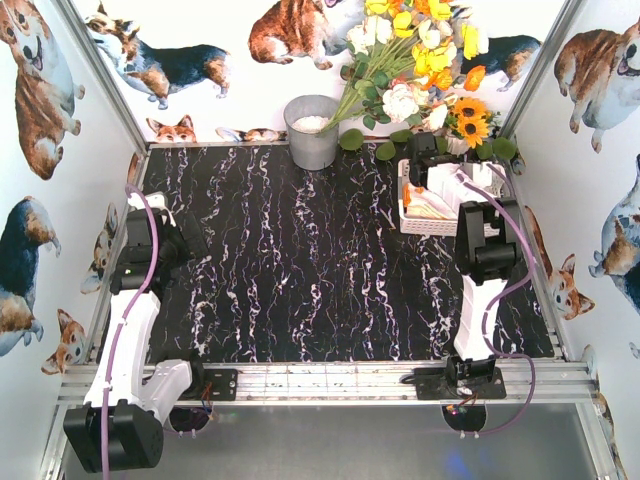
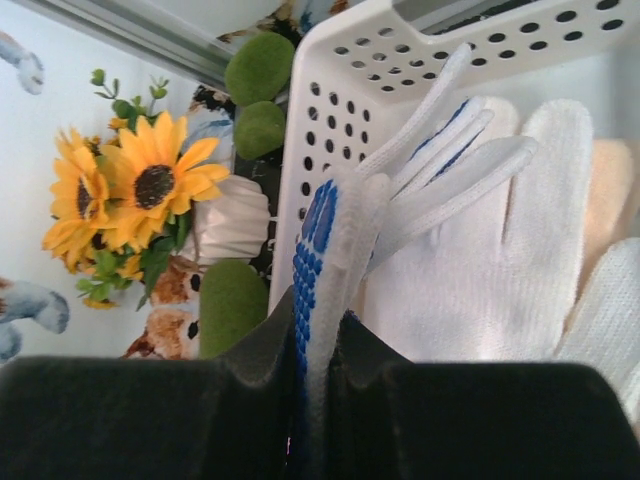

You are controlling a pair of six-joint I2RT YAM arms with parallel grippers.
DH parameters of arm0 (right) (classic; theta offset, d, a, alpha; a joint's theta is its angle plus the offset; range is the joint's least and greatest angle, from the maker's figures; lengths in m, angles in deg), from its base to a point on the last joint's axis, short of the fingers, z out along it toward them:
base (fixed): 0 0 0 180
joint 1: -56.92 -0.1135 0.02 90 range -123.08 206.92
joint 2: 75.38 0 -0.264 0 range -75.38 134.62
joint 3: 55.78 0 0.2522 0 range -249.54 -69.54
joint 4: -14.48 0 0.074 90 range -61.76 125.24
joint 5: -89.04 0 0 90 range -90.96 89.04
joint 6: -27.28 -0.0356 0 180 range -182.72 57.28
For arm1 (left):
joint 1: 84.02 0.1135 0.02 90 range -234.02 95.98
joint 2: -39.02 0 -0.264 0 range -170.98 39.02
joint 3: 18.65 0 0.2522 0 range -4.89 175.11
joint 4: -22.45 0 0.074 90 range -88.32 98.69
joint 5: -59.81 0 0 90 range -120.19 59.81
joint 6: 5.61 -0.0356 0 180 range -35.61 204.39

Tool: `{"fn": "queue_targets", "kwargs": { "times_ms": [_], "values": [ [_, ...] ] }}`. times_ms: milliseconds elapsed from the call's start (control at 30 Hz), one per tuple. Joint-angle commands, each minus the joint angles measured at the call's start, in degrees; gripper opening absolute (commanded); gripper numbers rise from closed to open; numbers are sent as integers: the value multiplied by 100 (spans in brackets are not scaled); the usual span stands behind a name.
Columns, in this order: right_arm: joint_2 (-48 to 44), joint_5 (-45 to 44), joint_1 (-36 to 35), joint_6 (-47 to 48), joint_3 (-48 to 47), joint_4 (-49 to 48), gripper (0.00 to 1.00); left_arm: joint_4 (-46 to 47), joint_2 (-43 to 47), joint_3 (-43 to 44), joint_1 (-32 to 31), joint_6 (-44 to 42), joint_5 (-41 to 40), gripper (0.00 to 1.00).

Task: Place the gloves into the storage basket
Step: Place the glove in the bin.

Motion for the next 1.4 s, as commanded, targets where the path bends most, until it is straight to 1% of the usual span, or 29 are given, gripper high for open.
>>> {"fn": "queue_targets", "kwargs": {
  "times_ms": [0, 267, 433, 567, 667, 767, 867, 933, 1133, 1267, 1367],
  "values": [
    [146, -366, -7, -590, -264, 340, 0, 59, 2, -28, 71, -73, 38, 100],
    [296, -209, -25, -812, -290, 394, 0, 42, 46, -45, 70, -68, 70, 100],
    [271, -215, -64, -1354, -291, 1075, 0, 43, 55, -38, 72, -64, 92, 100],
    [177, -175, -60, -1400, -87, 1171, 0, 50, 72, -45, 72, -64, 119, 100],
    [27, -100, -69, -1208, 105, 1053, 11, 50, 81, -45, 71, -65, 147, 100],
    [-105, -29, -69, -1151, 243, 1084, 19, 58, 88, -48, 70, -60, 158, 100],
    [-240, 45, -69, -1141, 435, 1059, 30, 54, 96, -48, 70, -58, 174, 100],
    [-325, 152, -69, -1041, 571, 942, 34, 56, 99, -54, 70, -54, 191, 100],
    [-682, 518, -69, -560, 1098, 259, 48, 59, 97, -54, 70, -57, 232, 100],
    [-861, 716, -84, -73, 1460, -345, 61, 59, 82, -54, 74, -55, 246, 100],
    [-948, 965, -95, 272, 1718, -878, 65, 60, 82, -54, 70, -61, 250, 100]
  ]
}}
